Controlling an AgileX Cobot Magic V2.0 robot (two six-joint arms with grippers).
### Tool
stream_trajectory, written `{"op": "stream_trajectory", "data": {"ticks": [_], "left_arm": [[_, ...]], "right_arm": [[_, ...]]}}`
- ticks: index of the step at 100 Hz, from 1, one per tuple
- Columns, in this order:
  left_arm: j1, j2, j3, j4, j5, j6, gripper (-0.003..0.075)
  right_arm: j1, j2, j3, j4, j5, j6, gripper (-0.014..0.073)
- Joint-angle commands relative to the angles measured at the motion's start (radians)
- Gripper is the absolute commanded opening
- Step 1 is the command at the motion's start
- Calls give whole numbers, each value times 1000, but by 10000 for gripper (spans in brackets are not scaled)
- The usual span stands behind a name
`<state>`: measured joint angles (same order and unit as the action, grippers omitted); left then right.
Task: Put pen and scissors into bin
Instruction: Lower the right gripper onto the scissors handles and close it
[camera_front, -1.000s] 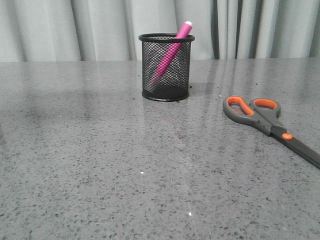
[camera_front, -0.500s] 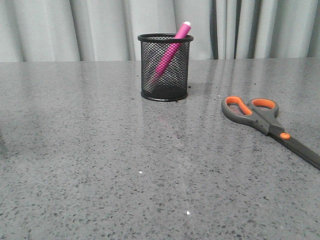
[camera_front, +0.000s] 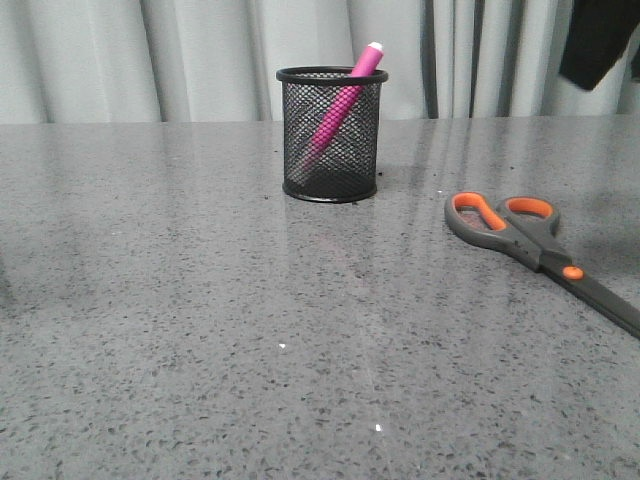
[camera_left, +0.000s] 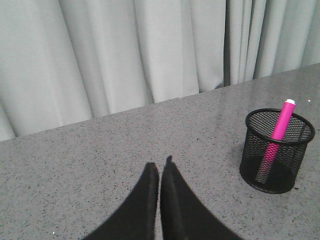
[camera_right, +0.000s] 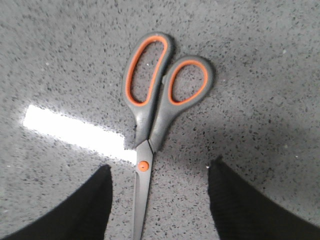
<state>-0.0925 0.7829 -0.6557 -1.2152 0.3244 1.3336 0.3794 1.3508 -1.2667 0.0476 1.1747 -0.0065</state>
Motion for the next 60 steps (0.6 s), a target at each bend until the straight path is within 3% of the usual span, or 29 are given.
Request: {"op": "stream_trajectory", "data": {"ticks": [1, 31, 60], "left_arm": [[2, -9, -28, -33, -25, -8, -19], [2, -9, -28, -33, -25, -7, -19], [2, -9, -28, -33, -25, -6, -19]], "right_arm": [[60, 2, -34, -94, -28, 64, 381], [103, 99, -29, -97, -73, 128, 381], [103, 104, 106, -82, -225, 152, 381]]}}
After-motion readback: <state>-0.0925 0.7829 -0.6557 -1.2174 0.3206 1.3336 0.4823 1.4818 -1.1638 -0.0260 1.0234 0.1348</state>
